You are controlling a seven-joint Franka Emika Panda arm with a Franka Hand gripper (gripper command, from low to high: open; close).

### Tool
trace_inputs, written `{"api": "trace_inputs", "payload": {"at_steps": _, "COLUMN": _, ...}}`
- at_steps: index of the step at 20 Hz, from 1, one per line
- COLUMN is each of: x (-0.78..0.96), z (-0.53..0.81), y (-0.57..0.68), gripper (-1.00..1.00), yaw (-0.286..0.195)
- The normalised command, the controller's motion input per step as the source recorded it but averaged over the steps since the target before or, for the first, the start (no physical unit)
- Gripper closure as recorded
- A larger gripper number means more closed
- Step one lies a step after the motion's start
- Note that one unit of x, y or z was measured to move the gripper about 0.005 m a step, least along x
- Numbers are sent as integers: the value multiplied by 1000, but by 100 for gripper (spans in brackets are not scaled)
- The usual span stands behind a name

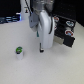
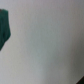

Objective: Open the kcup holder, insert the kcup into the holder, and close the kcup holder

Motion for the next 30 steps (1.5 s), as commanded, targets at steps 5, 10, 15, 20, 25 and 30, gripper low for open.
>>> {"api": "trace_inputs", "payload": {"at_steps": 5, "x": -379, "z": -118, "y": -535, "gripper": -100, "yaw": -239}}
{"api": "trace_inputs", "payload": {"at_steps": 10, "x": -359, "z": -203, "y": -549, "gripper": -100, "yaw": -240}}
{"api": "trace_inputs", "payload": {"at_steps": 15, "x": -342, "z": -285, "y": -520, "gripper": -100, "yaw": -254}}
{"api": "trace_inputs", "payload": {"at_steps": 20, "x": -241, "z": -325, "y": -482, "gripper": -100, "yaw": -280}}
{"api": "trace_inputs", "payload": {"at_steps": 25, "x": -113, "z": -339, "y": -455, "gripper": -100, "yaw": -293}}
{"api": "trace_inputs", "payload": {"at_steps": 30, "x": -7, "z": -305, "y": -331, "gripper": -100, "yaw": -263}}
